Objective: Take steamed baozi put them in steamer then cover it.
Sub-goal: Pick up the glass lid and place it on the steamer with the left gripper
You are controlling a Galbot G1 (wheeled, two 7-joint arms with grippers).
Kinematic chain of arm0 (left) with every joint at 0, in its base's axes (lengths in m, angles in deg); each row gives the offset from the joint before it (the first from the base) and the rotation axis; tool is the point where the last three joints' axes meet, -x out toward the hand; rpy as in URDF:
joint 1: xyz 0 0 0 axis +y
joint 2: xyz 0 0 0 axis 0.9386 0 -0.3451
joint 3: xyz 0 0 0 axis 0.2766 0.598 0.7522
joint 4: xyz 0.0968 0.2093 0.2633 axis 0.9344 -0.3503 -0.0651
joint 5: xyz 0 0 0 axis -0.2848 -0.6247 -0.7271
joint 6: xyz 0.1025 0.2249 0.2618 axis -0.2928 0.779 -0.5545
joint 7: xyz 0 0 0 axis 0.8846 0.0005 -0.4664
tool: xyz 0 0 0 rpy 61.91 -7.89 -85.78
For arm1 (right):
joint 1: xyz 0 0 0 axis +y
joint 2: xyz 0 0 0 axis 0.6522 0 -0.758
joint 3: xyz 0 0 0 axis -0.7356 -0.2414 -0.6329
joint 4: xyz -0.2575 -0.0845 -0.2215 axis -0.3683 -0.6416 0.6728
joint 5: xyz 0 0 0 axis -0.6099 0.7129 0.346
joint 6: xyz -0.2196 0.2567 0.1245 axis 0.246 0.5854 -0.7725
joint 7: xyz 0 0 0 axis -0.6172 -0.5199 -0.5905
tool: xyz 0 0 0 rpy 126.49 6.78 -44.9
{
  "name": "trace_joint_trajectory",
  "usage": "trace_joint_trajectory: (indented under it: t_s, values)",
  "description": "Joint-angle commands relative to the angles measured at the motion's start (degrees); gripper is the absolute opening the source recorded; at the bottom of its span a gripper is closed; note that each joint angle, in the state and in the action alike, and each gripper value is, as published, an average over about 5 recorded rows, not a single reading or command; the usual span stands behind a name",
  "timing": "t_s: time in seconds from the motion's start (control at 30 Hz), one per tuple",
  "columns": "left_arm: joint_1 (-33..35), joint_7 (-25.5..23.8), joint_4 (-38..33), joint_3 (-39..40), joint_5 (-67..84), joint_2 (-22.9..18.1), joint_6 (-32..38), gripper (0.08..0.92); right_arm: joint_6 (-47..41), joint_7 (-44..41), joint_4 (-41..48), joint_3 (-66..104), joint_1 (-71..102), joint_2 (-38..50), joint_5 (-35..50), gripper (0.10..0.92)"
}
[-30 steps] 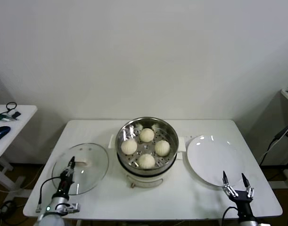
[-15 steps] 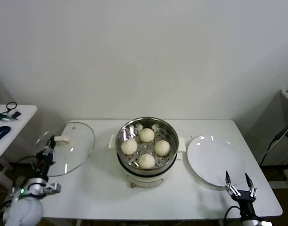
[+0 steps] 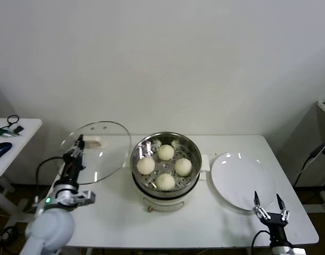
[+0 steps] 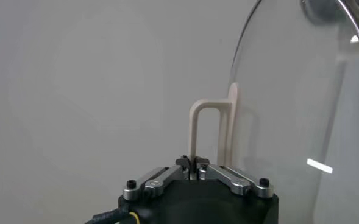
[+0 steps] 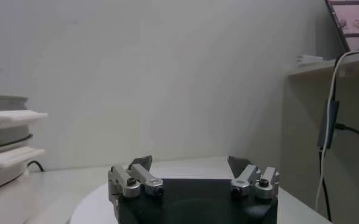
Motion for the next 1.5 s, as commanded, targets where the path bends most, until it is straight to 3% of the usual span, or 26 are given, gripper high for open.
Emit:
trace_joint_trajectory:
  t_s: [0.03, 0.4, 0.87, 1.03, 1.5]
  values:
    - [-5.2, -4.7, -6.1, 13.3, -7.7, -2.2, -10.7, 0.139, 0.5, 0.4, 0.7, -0.1, -0.6, 0.1, -0.2, 0.823]
    - [-12.8, -11.2, 0.0, 30.2, -22.0, -15.9, -17.4, 0.139, 0.8, 0.4, 1.5, -0.2, -1.7, 0.3, 0.6, 0.823]
    - [-12.5, -8.6, 9.8, 34.0, -33.5, -30.3, -15.8, 0.139, 1.8, 0.4, 2.3, -0.2, -1.5, 0.4, 1.7, 0.823]
    - [-13.0, -7.1, 13.0, 33.9, -34.1, -31.3, -15.4, 0.139, 1.9, 0.4, 2.3, 0.1, -1.4, 0.4, 2.1, 0.823]
    - [-12.5, -7.7, 14.7, 32.0, -35.2, -28.0, -14.5, 0.139, 2.0, 0.4, 2.6, 0.4, -1.6, 0.0, 2.2, 0.823]
